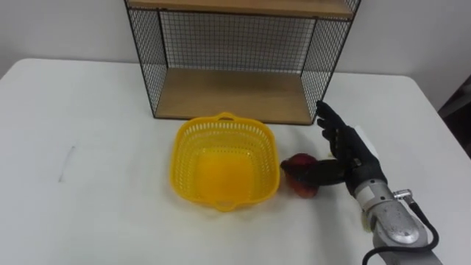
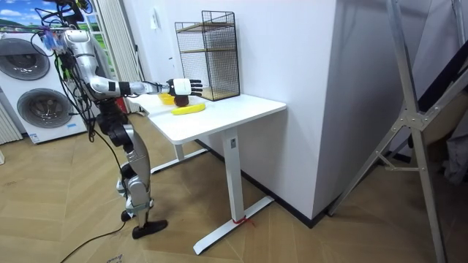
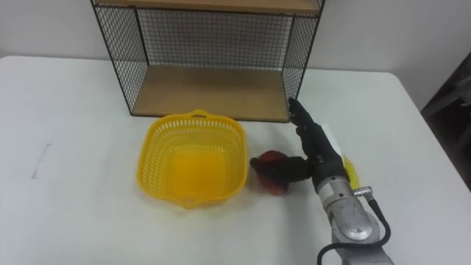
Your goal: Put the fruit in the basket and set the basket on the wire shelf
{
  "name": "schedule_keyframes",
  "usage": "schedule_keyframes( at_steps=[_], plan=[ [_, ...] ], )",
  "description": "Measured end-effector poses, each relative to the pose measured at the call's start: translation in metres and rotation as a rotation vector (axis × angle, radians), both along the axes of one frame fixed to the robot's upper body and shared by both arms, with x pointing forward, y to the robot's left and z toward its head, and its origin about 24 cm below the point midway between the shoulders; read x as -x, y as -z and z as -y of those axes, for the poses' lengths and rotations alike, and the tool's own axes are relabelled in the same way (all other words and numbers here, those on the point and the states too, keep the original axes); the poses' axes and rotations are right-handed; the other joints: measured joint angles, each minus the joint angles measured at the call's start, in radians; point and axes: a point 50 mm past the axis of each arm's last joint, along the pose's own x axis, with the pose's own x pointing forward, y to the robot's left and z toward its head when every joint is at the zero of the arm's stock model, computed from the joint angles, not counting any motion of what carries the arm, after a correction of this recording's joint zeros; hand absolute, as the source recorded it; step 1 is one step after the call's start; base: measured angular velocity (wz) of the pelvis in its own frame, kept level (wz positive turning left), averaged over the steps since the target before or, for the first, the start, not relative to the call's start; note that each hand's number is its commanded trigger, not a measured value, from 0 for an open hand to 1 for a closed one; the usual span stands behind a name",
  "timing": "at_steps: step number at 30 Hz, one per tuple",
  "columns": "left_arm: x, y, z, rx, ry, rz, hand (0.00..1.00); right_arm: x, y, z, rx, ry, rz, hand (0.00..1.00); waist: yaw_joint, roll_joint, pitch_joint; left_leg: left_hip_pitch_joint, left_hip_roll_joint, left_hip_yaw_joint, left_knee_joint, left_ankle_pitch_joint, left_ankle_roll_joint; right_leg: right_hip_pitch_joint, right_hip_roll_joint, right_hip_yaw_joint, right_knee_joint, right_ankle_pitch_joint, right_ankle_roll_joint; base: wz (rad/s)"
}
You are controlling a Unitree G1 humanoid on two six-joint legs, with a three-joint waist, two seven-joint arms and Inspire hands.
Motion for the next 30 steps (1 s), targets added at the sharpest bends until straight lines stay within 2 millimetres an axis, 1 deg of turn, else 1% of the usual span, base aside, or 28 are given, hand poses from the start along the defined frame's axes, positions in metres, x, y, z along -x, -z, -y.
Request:
schedule_keyframes(
  at_steps=[6, 9, 17, 30],
  plan=[
    [0.0017, 0.0003, 0.0000, 0.000, -0.001, -0.007, 0.00, 0.0000, 0.0002, -0.0007, -0.005, 0.000, 0.000, 0.00, 0.000, 0.005, 0.0002, 0.000, 0.000, 0.000, 0.000, 0.000, 0.000, 0.000, 0.000, -0.001, 0.000, 0.000, 0.000, 0.00],
    [0.0014, 0.0003, 0.0000, 0.000, -0.001, -0.006, 0.00, 0.0000, 0.0002, -0.0010, -0.038, 0.006, -0.001, 0.00, -0.001, 0.008, 0.0001, 0.000, 0.000, 0.000, 0.001, 0.000, 0.000, 0.001, 0.000, -0.001, 0.000, 0.000, 0.000, 0.00],
    [0.0015, 0.0002, -0.0001, 0.000, -0.002, -0.006, 0.00, 0.0001, 0.0007, -0.0018, -0.080, 0.012, -0.004, 0.00, -0.001, 0.006, -0.0003, 0.000, 0.000, -0.001, 0.001, 0.000, 0.000, 0.003, -0.001, -0.010, 0.000, 0.000, 0.000, 0.00],
    [0.0008, 0.0001, -0.0001, 0.000, -0.002, -0.004, 0.00, 0.0011, 0.0043, -0.0041, -0.081, 0.004, -0.020, 0.00, -0.005, 0.005, -0.0003, 0.000, 0.000, -0.002, 0.007, 0.000, 0.000, 0.005, -0.002, -0.009, -0.002, 0.001, -0.001, 0.00]
  ],
)
